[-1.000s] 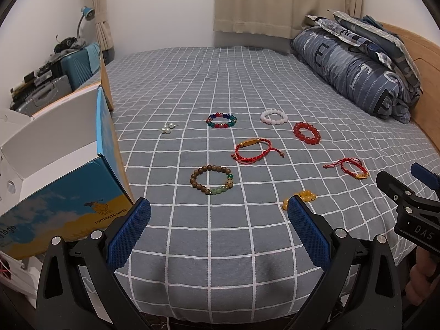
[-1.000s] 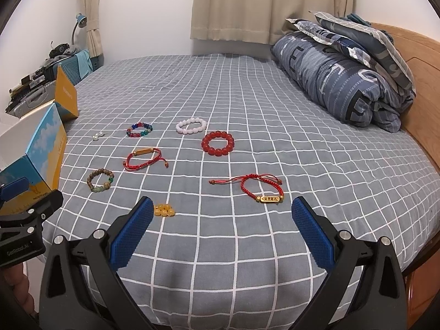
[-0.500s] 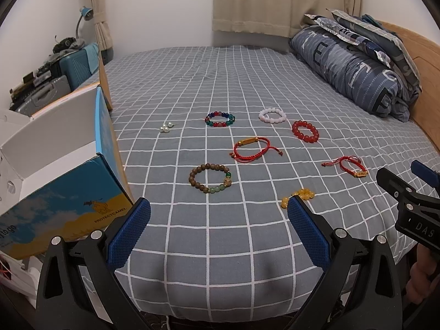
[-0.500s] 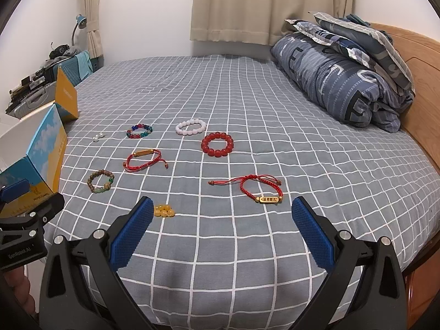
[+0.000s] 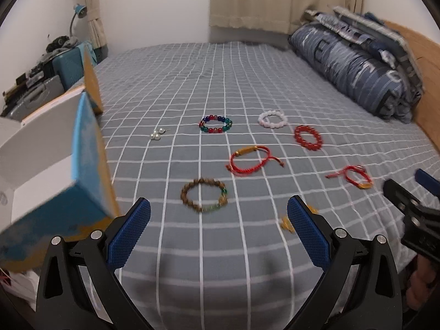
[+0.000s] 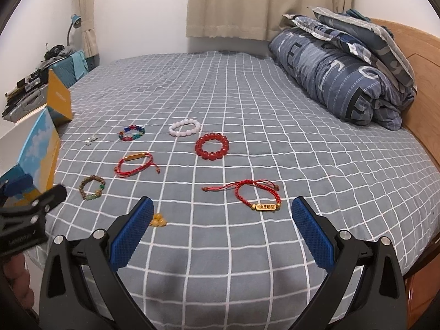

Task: Organize jewelry
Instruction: 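Grasp the red cord bracelet with gold bar with left tool while right tool grasps the other red cord bracelet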

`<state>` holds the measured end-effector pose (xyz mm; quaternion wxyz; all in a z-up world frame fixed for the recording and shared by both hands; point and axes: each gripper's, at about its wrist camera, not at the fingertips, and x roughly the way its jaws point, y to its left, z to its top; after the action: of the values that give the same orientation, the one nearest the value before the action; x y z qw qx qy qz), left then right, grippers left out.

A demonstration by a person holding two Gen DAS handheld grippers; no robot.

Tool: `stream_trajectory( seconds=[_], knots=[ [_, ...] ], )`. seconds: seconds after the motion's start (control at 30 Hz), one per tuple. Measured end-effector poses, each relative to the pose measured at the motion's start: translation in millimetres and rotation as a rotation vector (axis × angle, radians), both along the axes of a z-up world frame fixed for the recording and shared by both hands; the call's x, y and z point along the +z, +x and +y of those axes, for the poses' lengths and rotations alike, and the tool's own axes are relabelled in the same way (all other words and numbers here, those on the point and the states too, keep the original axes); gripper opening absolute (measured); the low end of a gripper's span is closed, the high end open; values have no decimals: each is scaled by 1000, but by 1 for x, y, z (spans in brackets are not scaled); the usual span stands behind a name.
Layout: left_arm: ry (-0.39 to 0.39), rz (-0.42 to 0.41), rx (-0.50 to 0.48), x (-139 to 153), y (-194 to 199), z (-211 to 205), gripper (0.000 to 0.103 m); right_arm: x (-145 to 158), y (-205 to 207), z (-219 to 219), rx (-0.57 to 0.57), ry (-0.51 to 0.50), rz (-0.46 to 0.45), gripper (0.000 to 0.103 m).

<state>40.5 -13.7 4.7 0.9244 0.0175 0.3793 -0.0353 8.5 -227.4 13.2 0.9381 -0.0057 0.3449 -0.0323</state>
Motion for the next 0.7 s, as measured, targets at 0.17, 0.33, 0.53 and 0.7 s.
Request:
stream_trajectory(
  seconds=[0.17,0.33,0.53,0.7],
  knots=[
    [-11,54,-34,-12,54,-14,97,-8,30,-15,-18,6,39,96],
    [-19,139,-68,-37,105,-32,97,-27,65,-29,-35,6,104,96],
    [1,200,-102,-68,141,-52,97,-58,95,-38,-48,11,189,96],
    [24,224,-108,-82,158,-63,97,-79,110,-41,-54,21,240,96]
  ],
)
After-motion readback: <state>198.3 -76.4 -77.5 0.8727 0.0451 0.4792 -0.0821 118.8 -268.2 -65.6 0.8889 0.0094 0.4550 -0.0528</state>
